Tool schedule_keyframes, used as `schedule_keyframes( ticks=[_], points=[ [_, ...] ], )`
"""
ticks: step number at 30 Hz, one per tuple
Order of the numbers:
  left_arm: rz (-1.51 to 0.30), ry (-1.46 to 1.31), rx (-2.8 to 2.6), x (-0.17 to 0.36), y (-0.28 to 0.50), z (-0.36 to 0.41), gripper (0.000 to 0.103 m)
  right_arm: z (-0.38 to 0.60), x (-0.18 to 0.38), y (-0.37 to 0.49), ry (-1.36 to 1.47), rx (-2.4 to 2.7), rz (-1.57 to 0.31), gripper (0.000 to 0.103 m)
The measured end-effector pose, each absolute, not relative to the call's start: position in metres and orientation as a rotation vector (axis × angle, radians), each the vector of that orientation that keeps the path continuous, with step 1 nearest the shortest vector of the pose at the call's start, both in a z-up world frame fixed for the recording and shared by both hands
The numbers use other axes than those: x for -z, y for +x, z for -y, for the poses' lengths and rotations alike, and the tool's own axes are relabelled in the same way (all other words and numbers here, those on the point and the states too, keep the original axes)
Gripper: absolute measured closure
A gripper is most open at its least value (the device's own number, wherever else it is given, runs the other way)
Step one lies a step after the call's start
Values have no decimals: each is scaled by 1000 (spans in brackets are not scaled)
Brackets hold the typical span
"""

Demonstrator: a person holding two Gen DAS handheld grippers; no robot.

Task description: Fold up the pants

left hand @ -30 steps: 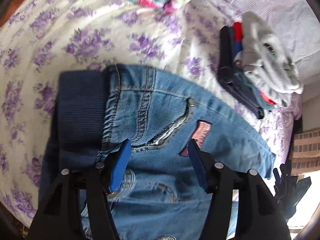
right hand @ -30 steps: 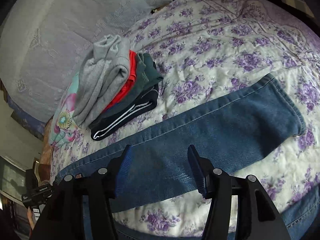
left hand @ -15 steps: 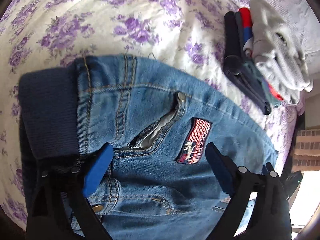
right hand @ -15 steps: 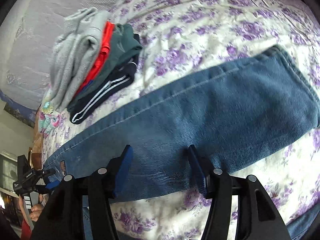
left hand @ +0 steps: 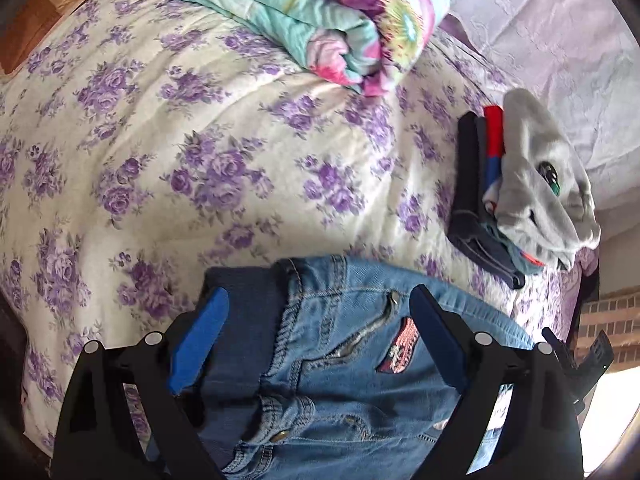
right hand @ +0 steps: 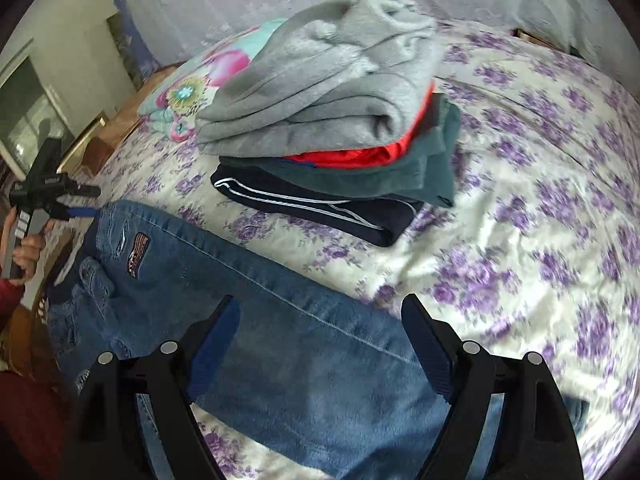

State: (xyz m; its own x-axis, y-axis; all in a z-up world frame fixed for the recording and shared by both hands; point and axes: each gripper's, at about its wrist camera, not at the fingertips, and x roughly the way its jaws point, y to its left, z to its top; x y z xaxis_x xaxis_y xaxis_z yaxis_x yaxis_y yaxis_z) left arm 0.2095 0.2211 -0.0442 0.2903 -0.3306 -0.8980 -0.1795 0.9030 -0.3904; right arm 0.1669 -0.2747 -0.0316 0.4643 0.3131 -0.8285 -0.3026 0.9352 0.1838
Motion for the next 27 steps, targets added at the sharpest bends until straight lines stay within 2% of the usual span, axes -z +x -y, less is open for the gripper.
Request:
schedule_keyframes(
  ticks=[3,5,9,12,13,15,16,21,27],
  points=[
    [-1290,-457,84,45,216,-227,14,248,41,190,-111,-455,-1043,20],
    [-1310,-478,84,48,218,-231,14,233,53,202,-171,-490,-1075,26],
    [-1334,-516,78,56,221,-235,14,209,85,212,-275,-531,-1151,29],
    [-1363,-498,68,64,227,-233,15,202,95,207,-297,-535,-1158,45],
    [-1377,-493,61,68,229,-233,21,200,92,203,-303,-536,-1150,63],
    [-1401,-496,50,73,231,-234,35,197,82,193,-326,-519,-1134,92],
    [-1396,-495,34,73,230,-236,45,199,76,187,-326,-514,-1119,93],
    [-1337,-497,48,56,218,-242,57,203,41,147,-287,-484,-1039,96],
    [-1285,-537,92,32,193,-248,60,200,11,97,-251,-445,-967,97]
  ],
)
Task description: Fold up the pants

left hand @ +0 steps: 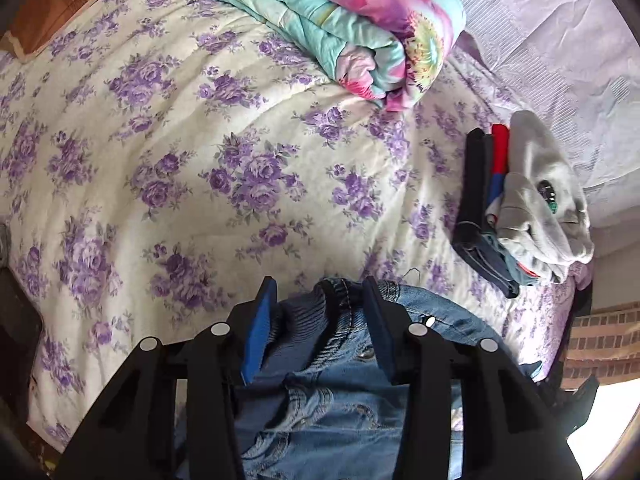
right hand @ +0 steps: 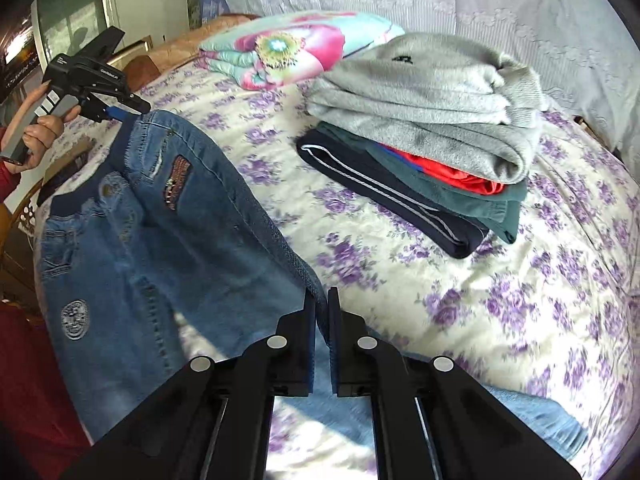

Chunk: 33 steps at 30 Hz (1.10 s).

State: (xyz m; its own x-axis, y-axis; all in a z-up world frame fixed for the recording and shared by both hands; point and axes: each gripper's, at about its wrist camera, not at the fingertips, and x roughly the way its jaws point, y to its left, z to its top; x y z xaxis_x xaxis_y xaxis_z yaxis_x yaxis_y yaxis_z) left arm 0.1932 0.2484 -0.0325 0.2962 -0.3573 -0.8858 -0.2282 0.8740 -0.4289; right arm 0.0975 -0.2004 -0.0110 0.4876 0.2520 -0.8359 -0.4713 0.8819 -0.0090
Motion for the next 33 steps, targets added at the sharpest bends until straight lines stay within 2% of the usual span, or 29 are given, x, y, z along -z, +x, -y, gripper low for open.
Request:
schedule_keyframes(
  ticks=[2,4,7,9,17,20,24,26,27,28,29,30,31,33],
  points=[
    [-1285,-591,99,30,182,-255,55,199,7,80,-231,-437,-952,97],
    [-1275,-647,70,25,163,-264,40,195,3,64,-216,-428,-946,98],
    [-1257,-728,81,13,136,-271,26,190,6,39,-180,-421,-949,98],
    [-1263,-778,112,7,120,-266,22,187,9,24,-170,-417,-950,98],
    [-1380,-853,128,20,123,-213,22,179,25,-23,-121,-406,-950,98],
    [-1384,-806,38,24,130,-207,21,187,30,-37,-98,-380,-956,103],
    [-1426,-860,-21,51,142,-220,21,205,40,-49,-25,-335,-979,103],
    [-1429,-909,-12,58,143,-225,24,208,35,-55,4,-345,-957,102],
    [-1421,-914,6,57,143,-225,32,207,31,-58,2,-346,-940,101],
    [-1414,-907,18,55,142,-224,39,204,28,-60,-12,-343,-920,98],
    [-1407,-900,26,52,140,-222,42,199,24,-60,-31,-342,-901,88],
    [-1400,-889,33,50,138,-220,47,194,23,-58,-46,-346,-889,72],
    [-1396,-877,42,48,136,-218,53,188,21,-54,-59,-344,-875,39],
    [-1394,-871,56,46,130,-217,58,174,21,-45,-86,-361,-853,36]
  ],
)
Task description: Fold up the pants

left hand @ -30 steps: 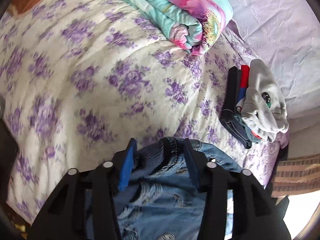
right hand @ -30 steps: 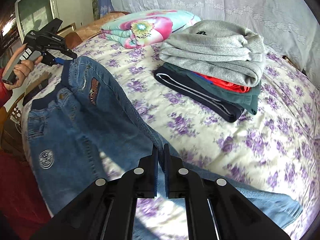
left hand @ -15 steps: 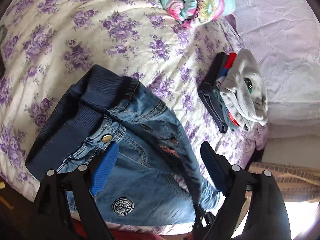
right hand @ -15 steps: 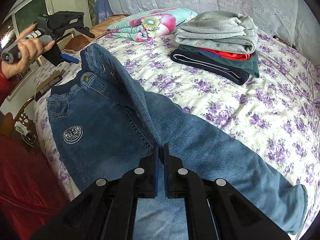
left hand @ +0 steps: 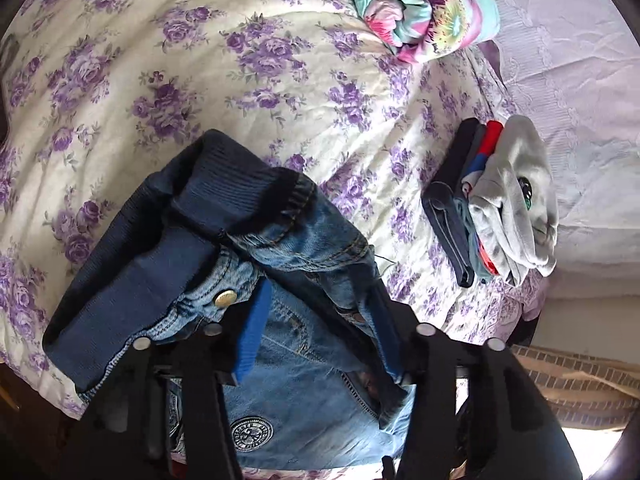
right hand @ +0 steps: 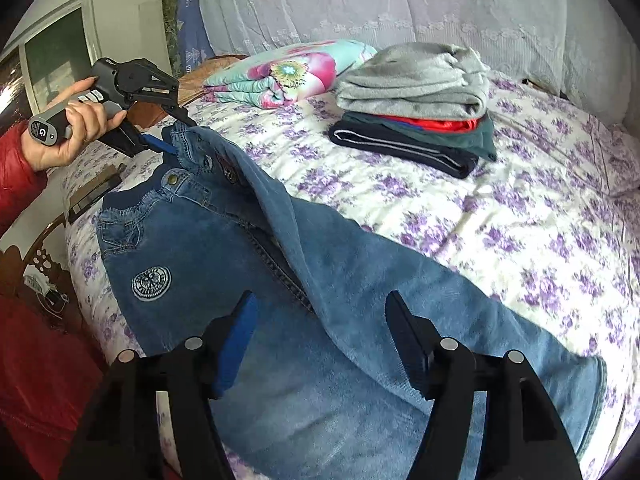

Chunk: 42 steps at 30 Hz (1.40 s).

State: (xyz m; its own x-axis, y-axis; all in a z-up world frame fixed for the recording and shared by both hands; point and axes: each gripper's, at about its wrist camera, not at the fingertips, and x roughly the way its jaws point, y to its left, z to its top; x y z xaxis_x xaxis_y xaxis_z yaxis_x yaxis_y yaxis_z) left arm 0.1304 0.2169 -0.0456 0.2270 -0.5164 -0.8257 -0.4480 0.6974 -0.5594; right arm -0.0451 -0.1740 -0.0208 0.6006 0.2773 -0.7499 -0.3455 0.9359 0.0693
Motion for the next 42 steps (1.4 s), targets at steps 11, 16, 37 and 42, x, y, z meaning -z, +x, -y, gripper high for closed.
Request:
schedule_keyframes(
  ticks=[11,16,37,42],
  points=[
    [-1370,-799,202,31,87,-229,98,131,21,-22,-263,-362,-834,100],
    [-1368,-684,206,35,29,-263,98,129,13,-74,-325,-503,-887,100],
    [-1333,-864,35,86,10,-294,50,137,24,-92,-146,-459,-1000,100],
    [-1299,-822,34,74,13,-298,85,137,25,-93,-129,-457,-1009,100]
  ],
)
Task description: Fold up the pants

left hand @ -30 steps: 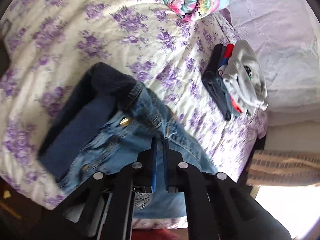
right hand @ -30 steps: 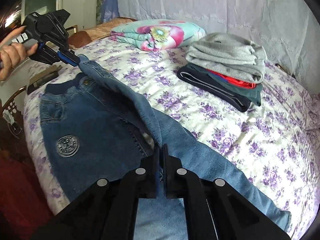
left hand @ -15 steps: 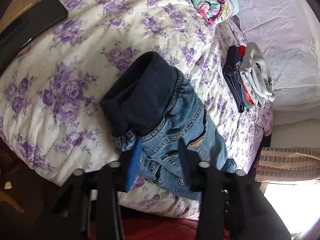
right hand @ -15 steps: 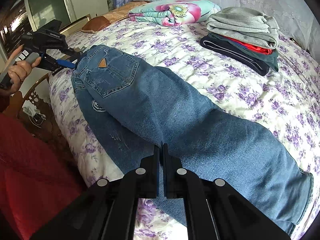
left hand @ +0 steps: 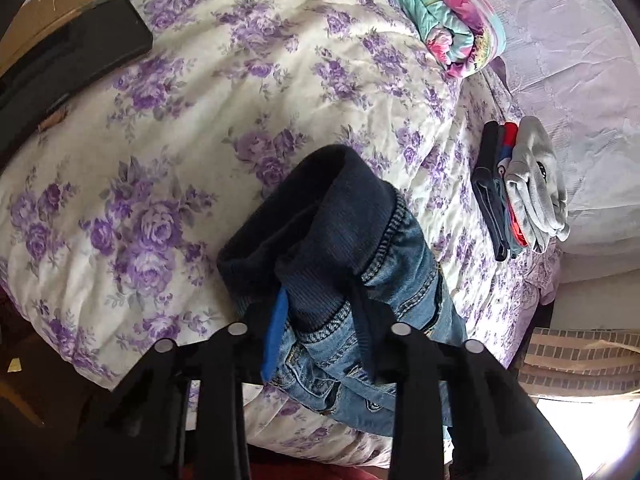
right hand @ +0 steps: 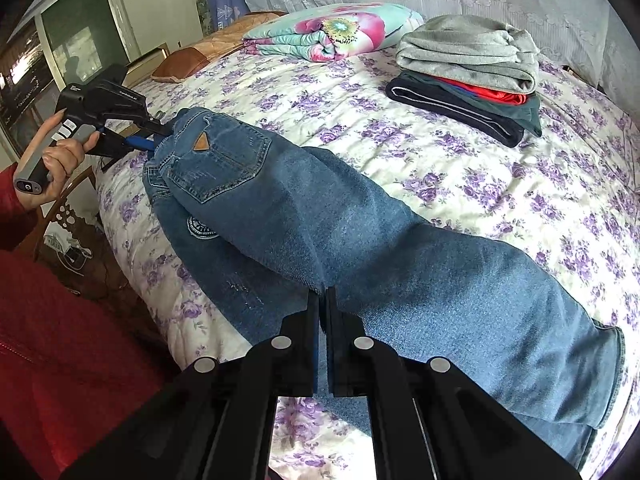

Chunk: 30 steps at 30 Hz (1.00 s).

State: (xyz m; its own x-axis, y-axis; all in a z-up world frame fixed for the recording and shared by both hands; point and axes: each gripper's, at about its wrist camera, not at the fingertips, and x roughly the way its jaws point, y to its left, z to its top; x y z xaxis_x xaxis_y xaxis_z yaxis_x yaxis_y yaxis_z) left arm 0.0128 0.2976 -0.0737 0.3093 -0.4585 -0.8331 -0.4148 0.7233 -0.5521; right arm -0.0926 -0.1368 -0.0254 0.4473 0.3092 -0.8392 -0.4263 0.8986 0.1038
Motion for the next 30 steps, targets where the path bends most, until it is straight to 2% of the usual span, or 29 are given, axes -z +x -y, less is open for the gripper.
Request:
schedule_keyframes(
  ticks=[7,11,14,17,20,23,25,27,30],
  points=[
    [-1237,-829,80,41,1,-312,89,129,25,-104,-101,-517,-1056,100],
    [-1330,-772,27,70,-2,-314,89,117,70,-111,-103,-543,-1175,99],
    [-1349,-862,27,84,-14,-325,88,121,88,-111,-34,-527,-1197,99],
    [-1301,-683,-13,51,-19,-322,90,131,89,-107,60,-530,-1217,99],
    [-1217,-554,103,9,-17,-302,90,129,87,-109,38,-542,-1219,98],
    [-1192,-437,258,-11,-4,-257,75,129,78,-105,37,-554,-1220,95],
    [-1216,-374,335,-5,0,-219,59,136,69,-103,73,-554,-1184,95],
    [-1291,-271,394,19,2,-177,56,149,57,-103,147,-525,-1133,94],
    [-1381,-56,291,68,-3,-144,56,188,44,-111,290,-364,-1042,82]
  ],
)
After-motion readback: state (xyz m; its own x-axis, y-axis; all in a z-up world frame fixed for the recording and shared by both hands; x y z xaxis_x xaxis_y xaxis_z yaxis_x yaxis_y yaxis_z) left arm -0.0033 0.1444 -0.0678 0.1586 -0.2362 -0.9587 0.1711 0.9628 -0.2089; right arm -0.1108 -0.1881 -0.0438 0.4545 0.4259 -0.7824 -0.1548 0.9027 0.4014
